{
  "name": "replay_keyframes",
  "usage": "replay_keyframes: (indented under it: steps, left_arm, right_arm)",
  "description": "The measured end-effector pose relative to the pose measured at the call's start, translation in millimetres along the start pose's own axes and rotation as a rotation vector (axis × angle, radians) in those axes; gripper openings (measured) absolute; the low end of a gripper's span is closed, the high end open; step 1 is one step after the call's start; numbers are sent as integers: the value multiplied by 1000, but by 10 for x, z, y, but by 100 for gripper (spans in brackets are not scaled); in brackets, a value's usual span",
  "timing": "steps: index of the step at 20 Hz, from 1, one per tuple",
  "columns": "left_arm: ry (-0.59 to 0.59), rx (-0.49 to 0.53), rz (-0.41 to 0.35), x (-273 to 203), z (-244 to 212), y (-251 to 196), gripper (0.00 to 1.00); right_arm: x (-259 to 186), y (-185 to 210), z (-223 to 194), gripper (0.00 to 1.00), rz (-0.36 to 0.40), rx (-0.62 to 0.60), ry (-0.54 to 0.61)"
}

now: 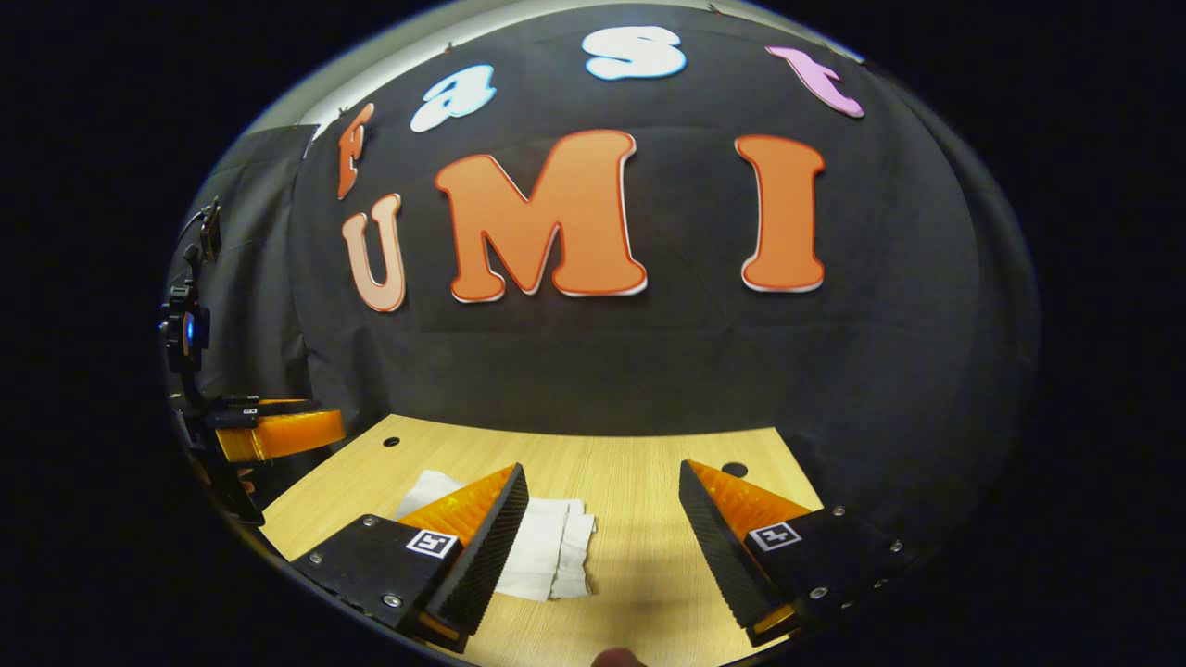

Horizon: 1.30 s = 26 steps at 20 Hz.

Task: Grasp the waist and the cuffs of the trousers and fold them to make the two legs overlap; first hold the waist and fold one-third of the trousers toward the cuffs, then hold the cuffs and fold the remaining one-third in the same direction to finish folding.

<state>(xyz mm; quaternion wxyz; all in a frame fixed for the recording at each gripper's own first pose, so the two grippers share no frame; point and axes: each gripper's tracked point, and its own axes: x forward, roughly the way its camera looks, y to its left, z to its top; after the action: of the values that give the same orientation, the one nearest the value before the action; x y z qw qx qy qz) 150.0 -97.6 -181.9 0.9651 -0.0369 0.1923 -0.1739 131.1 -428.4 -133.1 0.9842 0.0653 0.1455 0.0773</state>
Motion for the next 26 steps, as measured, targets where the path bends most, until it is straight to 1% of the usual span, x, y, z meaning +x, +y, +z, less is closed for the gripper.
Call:
replay_keyframes:
  steps: [3, 5, 7, 8, 9, 10, 11, 12, 14, 17, 18, 21, 22, 23, 24, 26]
  left_arm:
    - [-76, 9, 59, -148, 185, 169, 98]
    - [-123, 24, 88, -213, 277, 272, 98]
    - [-147, 46, 94, -339, 326, 322, 98]
    - [-157, 59, 92, -418, 334, 338, 100]
    - [-162, 75, 96, -492, 344, 360, 98]
    - [-163, 86, 103, -596, 338, 396, 100]
    - [-177, 95, 106, -693, 347, 434, 98]
    - [-192, 98, 105, -839, 315, 530, 98]
    - [-228, 114, 108, -1056, 326, 624, 98]
    - [-305, 128, 90, -1359, 419, 644, 98]
    - [-315, 129, 88, -1413, 411, 650, 96]
    - [-324, 113, 112, -1701, 276, 784, 98]
    - [-324, 104, 119, -1852, 193, 820, 96]
    - [-331, 95, 130, -1949, 165, 868, 98]
    - [-340, 89, 133, -2011, 154, 909, 100]
    - [-332, 69, 130, -2070, 30, 940, 98]
  right_arm:
    - [-125, 274, 305, 98, 22, -59, -75]
    - [-221, 434, 398, 98, 18, -79, -101]
    - [-273, 526, 347, 98, -14, -93, -81]
    - [-309, 632, 353, 99, -9, -95, -86]
    - [-359, 732, 361, 99, -13, -93, -92]
    - [-429, 830, 352, 98, -9, -91, -94]
    - [-501, 928, 339, 98, -6, -96, -98]
    - [-573, 1008, 324, 98, -5, -107, -100]
    - [-694, 1084, 249, 98, -41, -126, -89]
    - [-903, 1299, 155, 99, -48, -116, -85]
    - [-971, 1365, 147, 98, -43, -112, -91]
    - [-1156, 1556, 167, 99, -35, -141, -120]
    - [-1208, 1594, 169, 99, -34, -149, -128]
    - [-1259, 1645, 160, 99, -30, -158, -135]
    - [-1297, 1688, 178, 99, -27, -168, -149]
    - [-1330, 1729, 169, 100, -26, -167, -147]
